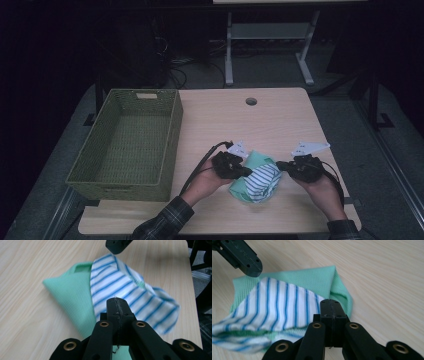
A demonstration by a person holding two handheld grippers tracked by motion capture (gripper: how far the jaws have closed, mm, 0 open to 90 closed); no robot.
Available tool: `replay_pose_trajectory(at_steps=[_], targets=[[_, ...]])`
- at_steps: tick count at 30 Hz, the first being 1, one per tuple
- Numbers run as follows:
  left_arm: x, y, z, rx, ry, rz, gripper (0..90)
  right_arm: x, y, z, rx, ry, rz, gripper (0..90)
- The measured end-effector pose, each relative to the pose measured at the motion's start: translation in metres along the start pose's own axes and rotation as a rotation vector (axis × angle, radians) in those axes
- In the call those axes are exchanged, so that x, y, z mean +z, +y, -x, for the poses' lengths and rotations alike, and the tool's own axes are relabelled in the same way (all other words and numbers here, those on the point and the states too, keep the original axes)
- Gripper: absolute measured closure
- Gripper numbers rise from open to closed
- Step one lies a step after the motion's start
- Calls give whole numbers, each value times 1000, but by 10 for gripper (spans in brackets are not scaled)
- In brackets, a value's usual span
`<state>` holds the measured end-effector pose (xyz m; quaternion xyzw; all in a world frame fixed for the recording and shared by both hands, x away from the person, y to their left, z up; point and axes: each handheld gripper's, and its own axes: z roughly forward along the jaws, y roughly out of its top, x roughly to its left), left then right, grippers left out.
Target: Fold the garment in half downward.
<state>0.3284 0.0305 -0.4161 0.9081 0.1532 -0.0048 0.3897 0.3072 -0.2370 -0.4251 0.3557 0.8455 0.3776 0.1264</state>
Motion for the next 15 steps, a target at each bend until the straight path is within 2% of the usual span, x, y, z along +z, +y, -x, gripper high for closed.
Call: replay_pose_trajectory(at_steps=[4,8,12,15], targets=[[-8,-10,-2,-17,8,-2,895,8,10,-2,-14,21,7,896],[-10,-21,1,-35,12,-10,895,17,20,-7,-21,46,6,896],[-9,-26,5,-26,9,-22,895,27,30,-12,-41,69,19,896],[-8,-25,7,-16,15,-19,895,36,35,-15,-42,83,9,896]])
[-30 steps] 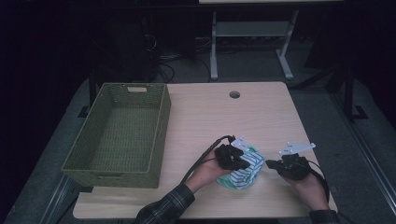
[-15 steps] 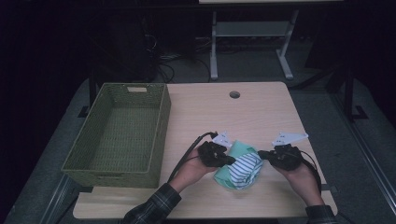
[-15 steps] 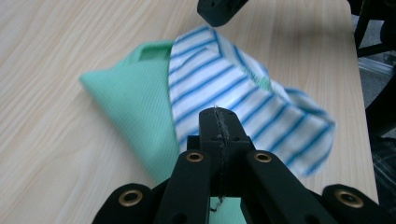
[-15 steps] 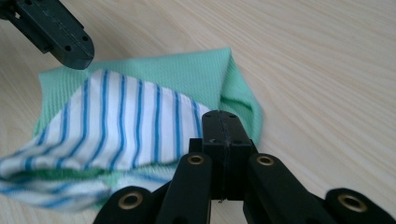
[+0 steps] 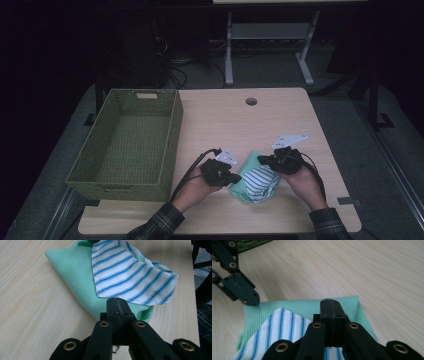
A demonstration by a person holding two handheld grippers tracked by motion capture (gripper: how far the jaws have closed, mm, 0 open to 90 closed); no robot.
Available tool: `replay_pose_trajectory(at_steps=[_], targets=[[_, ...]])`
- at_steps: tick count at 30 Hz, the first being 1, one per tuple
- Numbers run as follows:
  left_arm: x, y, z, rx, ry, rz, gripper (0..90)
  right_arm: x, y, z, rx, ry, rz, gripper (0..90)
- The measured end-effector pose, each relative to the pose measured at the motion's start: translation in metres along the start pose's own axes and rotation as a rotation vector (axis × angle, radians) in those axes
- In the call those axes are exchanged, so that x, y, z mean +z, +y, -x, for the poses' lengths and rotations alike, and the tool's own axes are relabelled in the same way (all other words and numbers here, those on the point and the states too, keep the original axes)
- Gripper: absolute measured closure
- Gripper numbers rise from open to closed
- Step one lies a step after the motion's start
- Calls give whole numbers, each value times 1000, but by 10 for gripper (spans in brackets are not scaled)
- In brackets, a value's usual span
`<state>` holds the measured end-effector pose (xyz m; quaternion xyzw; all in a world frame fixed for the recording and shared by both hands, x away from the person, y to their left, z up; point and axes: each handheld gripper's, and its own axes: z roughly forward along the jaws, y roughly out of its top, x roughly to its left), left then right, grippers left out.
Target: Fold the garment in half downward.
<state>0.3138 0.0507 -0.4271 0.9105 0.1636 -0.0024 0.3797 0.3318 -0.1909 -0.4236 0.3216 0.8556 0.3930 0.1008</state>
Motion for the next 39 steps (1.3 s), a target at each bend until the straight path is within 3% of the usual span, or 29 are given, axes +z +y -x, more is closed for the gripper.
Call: replay_pose_trajectory(at_steps=[9,18,27,29,32,36,39], targets=[[7,-4,-4,-5,9,-12,895,30,9,0,-12,23,-24,896],[17,-9,-6,-12,13,-66,896,52,-3,4,-7,15,-98,897],[22,-11,-7,-10,24,-78,896,53,-4,5,0,21,-102,899],[17,-9,-8,5,31,-77,895,49,0,6,-2,20,-106,898],[5,-7,-6,-18,24,-29,894,33,10,10,-7,-2,-52,897],[-8,-8,0,-18,29,-20,894,22,18,23,10,-23,-14,897],[-11,-13,6,-5,19,-37,895,24,19,30,8,-39,-51,897]])
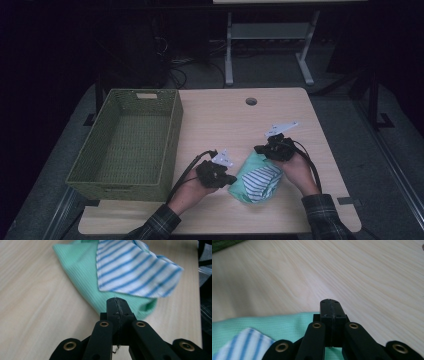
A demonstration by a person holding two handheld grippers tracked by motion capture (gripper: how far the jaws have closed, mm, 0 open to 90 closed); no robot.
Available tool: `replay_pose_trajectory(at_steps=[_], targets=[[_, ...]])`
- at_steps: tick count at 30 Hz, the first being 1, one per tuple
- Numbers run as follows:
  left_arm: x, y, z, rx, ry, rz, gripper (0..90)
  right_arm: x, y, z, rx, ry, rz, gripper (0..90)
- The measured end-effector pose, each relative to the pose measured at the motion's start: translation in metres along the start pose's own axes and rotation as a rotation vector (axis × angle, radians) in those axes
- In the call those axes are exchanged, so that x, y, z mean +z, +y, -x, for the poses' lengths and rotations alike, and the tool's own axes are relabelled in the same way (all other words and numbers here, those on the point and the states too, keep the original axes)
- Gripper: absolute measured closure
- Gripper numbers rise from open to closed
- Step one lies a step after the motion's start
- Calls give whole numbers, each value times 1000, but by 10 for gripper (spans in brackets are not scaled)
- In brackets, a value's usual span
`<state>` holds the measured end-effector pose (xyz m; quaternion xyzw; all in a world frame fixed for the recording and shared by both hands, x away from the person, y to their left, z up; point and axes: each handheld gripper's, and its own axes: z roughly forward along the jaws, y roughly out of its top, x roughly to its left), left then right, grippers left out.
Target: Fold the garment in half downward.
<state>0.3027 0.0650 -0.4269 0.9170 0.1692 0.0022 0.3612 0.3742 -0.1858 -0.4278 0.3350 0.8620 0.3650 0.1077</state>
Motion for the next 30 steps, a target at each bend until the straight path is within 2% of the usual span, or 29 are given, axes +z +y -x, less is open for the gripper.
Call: replay_pose_trajectory(at_steps=[2,3,4,5,6,13,15,21,23,26,27,28,30], targets=[[1,-4,4,-9,-10,-7,895,5,-2,4,3,5,-14,897],[2,-5,5,10,-9,-23,895,9,-3,5,2,5,-27,897],[4,-6,7,-4,-11,-15,894,12,-5,6,11,5,-37,897],[4,-6,6,10,-16,-29,894,15,-7,9,7,10,-39,897],[6,-6,7,-4,-19,-20,894,17,-8,9,23,14,-46,897],[19,-7,12,9,-44,-48,895,24,-19,15,46,18,-65,897],[23,-6,13,44,-21,-78,895,26,-20,16,40,16,-74,897],[30,-6,10,43,-15,-97,895,28,-21,15,33,11,-91,897],[30,-4,7,59,-3,-116,895,27,-22,15,27,3,-94,897],[31,-3,1,38,13,-97,895,24,-24,17,31,-5,-96,897],[29,-2,-2,51,20,-114,895,23,-25,17,32,-7,-96,896],[30,-2,-3,32,23,-100,895,21,-26,18,28,-10,-103,896],[30,0,-8,35,35,-104,895,18,-29,19,33,-15,-107,896]])
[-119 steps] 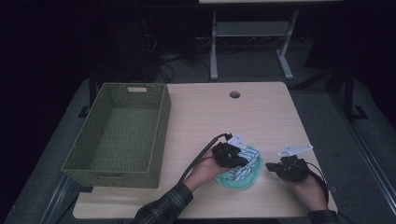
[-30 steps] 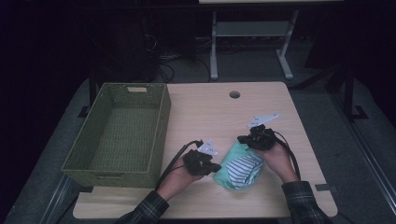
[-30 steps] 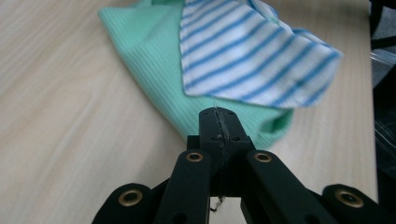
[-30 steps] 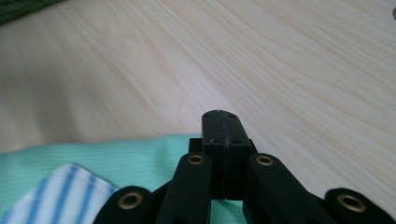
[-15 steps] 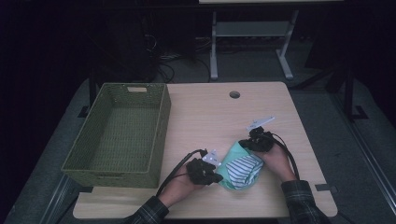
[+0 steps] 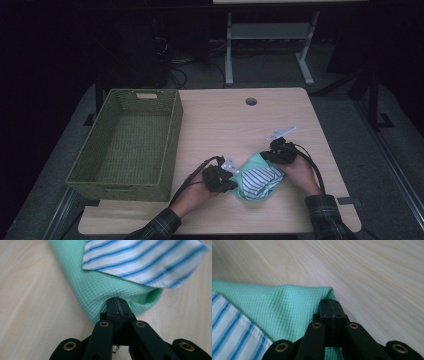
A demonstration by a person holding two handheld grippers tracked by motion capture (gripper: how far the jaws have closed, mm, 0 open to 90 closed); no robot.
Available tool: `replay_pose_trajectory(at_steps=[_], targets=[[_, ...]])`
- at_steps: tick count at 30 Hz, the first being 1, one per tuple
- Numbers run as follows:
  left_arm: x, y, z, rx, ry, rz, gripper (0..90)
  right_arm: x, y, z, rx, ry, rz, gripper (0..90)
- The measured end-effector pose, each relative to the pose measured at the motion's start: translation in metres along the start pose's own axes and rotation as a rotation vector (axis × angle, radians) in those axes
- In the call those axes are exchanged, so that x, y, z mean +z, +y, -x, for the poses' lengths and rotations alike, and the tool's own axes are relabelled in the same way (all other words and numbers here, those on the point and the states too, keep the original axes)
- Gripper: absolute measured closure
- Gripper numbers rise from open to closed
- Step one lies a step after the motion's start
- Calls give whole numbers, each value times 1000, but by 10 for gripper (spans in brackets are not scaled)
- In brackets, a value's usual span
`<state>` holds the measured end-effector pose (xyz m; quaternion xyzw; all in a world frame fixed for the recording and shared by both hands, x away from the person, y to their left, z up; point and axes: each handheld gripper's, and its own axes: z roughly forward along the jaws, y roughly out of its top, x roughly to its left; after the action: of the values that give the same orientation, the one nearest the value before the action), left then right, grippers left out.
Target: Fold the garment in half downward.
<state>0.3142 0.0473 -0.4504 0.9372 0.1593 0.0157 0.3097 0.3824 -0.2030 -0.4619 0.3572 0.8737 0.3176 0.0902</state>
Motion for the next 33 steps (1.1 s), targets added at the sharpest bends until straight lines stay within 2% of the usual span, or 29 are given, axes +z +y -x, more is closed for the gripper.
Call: replay_pose_trajectory(at_steps=[1,2,4,6,12,17,20,23,27,30,33], targets=[[1,0,-3,-5,2,-3,895,-1,-2,1,1,-1,-1,897],[0,1,-7,10,6,-19,895,-3,-3,1,6,0,-1,896],[3,2,-11,-14,11,-10,895,-5,-7,2,13,-1,1,896],[3,4,-16,-4,21,-27,895,-8,-11,3,9,-5,4,896],[8,11,-27,1,58,-37,896,-18,-24,3,22,-11,8,897],[11,15,-36,-25,69,-24,896,-28,-35,2,34,-5,3,896],[12,18,-43,-27,82,-30,896,-33,-43,0,32,-1,11,896],[13,18,-49,-48,98,-17,895,-38,-48,-4,27,1,-1,896],[8,15,-50,-64,100,-3,894,-43,-55,-10,18,3,8,896],[0,9,-48,-98,105,19,828,-46,-55,-10,16,1,29,896],[-8,-1,-46,-126,97,8,734,-53,-53,-8,22,-6,51,896]])
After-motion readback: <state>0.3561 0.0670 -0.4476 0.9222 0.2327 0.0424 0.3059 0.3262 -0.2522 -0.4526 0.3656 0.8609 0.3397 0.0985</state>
